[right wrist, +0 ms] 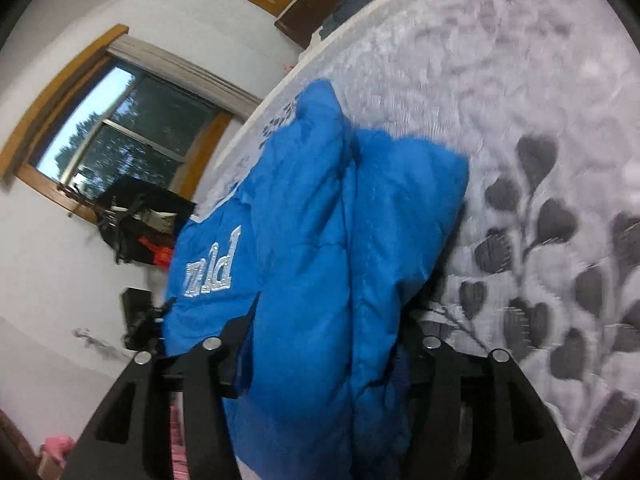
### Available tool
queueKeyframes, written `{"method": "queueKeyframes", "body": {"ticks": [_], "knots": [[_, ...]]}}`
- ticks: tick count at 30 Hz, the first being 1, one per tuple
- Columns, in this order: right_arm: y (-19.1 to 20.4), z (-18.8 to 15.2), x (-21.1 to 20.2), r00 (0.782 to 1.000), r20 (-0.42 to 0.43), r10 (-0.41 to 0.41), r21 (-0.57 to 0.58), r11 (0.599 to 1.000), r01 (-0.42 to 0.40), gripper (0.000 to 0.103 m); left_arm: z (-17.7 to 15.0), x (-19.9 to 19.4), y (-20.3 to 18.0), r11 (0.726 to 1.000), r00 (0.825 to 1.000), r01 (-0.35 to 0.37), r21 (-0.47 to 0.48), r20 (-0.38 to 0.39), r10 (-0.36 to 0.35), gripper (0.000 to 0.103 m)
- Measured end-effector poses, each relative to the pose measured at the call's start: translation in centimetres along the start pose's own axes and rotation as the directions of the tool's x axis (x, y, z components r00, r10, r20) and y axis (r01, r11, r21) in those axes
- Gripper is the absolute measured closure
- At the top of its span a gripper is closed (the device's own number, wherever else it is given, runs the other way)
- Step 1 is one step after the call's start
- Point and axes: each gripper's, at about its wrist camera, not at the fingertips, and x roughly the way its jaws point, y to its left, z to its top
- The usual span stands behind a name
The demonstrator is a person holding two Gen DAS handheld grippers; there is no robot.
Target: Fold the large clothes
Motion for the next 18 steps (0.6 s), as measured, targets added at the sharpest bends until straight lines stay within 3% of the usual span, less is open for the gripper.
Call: {"method": "queueKeyframes", "body": {"ticks": [3,6,9,13,18], "knots": [[1.7,0.2,-2.7,0.989,0.068,-0.128,-0.058,0.99,0.132,0.043,0.3,-2.8,-0.5,0.999,0.997,-0.037,0.007,0.065,0.037,0.044],[3.7,1.1,-4.5,0.971,0.134,-0.2,-0.095,0.972,0.214,0.042,1.1,-6.0,-1.8,0.996,0.983,-0.089,0.026,0.162,0.084,0.043],[7.0,2.6,-5.2,0.963,0.184,-0.198,-0.177,0.957,0.231,0.042,2.0,-7.0,-5.0,0.988,0.975,-0.108,0.11,0.204,0.084,0.042],[11.2,4.1,-1.7,0.986,0.088,-0.145,-0.304,0.938,0.165,0.042,3.3,-4.1,-9.9,0.969,0.991,-0.041,0.243,0.133,0.008,0.041],[12.6,5.5,3.6,0.981,-0.005,-0.193,-0.353,0.918,0.179,0.042,4.6,1.1,-11.7,0.947,0.998,-0.056,0.316,0.037,0.047,0.041]]}}
